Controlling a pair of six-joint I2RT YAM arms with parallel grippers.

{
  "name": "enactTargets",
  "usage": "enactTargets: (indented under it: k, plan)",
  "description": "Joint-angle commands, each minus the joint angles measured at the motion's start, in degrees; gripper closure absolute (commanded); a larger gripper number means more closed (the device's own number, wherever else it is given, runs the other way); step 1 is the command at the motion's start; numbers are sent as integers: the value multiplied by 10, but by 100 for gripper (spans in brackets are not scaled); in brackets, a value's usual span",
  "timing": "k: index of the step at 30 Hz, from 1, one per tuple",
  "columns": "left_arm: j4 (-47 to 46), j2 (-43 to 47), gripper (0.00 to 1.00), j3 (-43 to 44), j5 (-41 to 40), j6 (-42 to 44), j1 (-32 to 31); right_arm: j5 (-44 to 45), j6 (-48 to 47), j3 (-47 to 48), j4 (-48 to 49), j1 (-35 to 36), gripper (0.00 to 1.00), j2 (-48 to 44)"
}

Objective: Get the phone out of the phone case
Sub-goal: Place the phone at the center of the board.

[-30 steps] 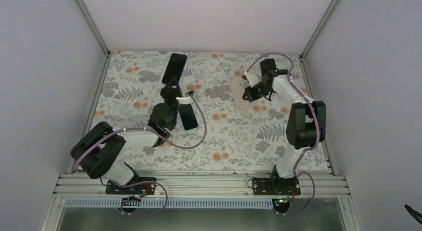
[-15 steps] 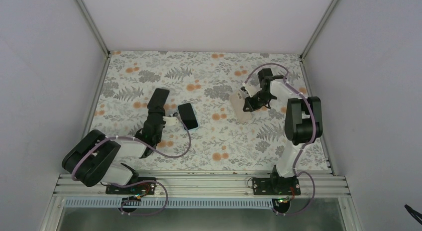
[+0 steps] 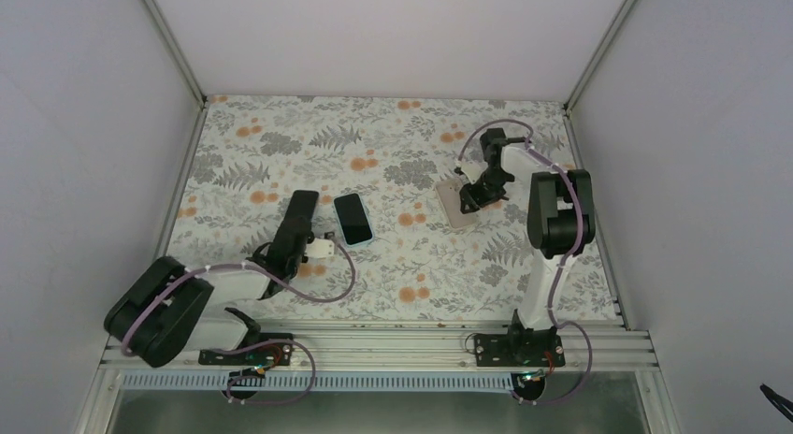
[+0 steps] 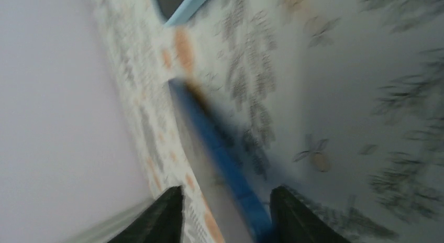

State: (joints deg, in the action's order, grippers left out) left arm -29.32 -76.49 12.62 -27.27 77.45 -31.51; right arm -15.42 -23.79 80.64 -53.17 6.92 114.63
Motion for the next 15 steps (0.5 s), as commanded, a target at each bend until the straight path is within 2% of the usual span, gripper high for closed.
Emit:
enactTargets:
  k: [1,4,6,9,12,15]
  plan:
    - [276,65,53,65,105,-78,1,114,-18,3,-4,-7,45,0]
    - [466,86,42,143,174,-138,2,204,-24,0,-24,-2,32,-39]
    - [579,100,31,197,219,-170,2,291,-38,-14,-20,2,25,-78]
    - [731,116,18,289,295,-211,4,358,-64,-15,-39,4,20,-125]
    - [821,134,11,380,352,-229,10,327,-93,-7,-62,20,17,-172]
    - [817,155,7,438,364,-241,20,241,-100,14,-85,52,16,-211]
